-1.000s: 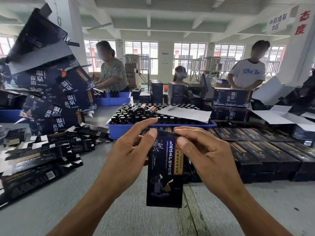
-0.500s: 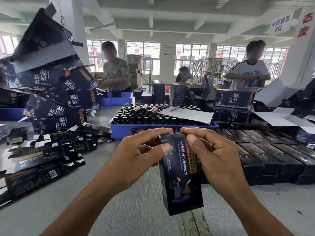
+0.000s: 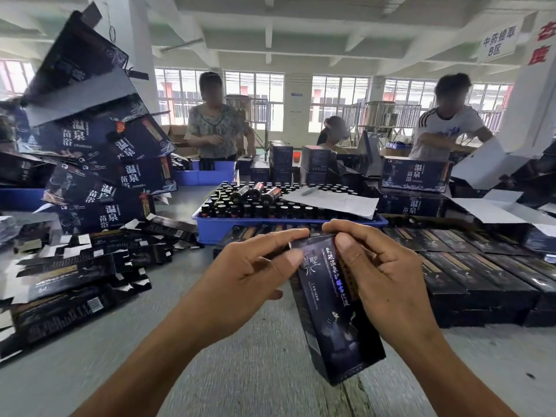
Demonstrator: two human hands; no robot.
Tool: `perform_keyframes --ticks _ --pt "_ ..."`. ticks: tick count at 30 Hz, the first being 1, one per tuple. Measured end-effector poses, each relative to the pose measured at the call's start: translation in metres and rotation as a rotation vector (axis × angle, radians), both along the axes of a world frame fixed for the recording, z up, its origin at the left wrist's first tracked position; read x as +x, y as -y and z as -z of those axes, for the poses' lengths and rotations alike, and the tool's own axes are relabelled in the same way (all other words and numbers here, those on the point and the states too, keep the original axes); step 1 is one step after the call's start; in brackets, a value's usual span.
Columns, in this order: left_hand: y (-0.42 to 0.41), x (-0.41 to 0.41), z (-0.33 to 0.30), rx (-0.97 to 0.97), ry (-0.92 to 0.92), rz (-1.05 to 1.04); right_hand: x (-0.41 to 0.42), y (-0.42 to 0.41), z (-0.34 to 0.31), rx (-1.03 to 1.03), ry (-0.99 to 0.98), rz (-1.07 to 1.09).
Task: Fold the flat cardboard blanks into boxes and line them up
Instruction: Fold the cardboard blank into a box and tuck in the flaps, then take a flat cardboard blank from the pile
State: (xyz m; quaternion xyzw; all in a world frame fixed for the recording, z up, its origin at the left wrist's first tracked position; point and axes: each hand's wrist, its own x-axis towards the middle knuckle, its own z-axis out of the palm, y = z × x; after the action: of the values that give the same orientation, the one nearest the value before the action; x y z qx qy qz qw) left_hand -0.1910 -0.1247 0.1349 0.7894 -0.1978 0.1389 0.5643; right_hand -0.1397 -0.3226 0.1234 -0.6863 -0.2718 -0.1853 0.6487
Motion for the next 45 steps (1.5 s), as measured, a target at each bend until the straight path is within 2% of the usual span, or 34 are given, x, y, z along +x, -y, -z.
perform_keyframes --ticks 3,11,22,25,29,32,35,39,45 --pt "0.007 -0.002 0.006 0.095 0.03 -0.035 0.001 -0.003 0.002 0.012 -0.009 0.046" --pt "0.012 0.001 0.011 -0.025 0.084 -0.053 -0.005 -0.003 0.0 0.037 0.016 0.024" --pt "0.006 0.005 0.01 -0.073 0.111 -0.084 -0.005 -0.008 0.004 0.007 0.015 0.015" --pt "-0.009 0.008 0.0 -0.21 0.102 -0.176 -0.01 -0.019 0.016 -0.189 0.005 -0.01" --pt "-0.038 0.021 -0.005 -0.413 -0.029 -0.445 -0.021 -0.039 0.038 -0.669 0.251 0.027" --pt "-0.038 0.029 0.001 -0.358 -0.133 -0.47 -0.023 -0.046 0.049 -0.752 0.313 0.127" --pt "-0.033 0.034 0.01 -0.209 -0.175 -0.436 -0.023 -0.047 0.057 -0.789 0.408 0.266" --pt "-0.041 0.035 0.009 -0.012 -0.223 -0.475 -0.005 -0.044 0.066 -0.847 0.342 0.343" --pt "-0.065 0.027 -0.008 -0.135 -0.147 -0.511 0.053 -0.025 0.078 -1.151 0.105 0.528"
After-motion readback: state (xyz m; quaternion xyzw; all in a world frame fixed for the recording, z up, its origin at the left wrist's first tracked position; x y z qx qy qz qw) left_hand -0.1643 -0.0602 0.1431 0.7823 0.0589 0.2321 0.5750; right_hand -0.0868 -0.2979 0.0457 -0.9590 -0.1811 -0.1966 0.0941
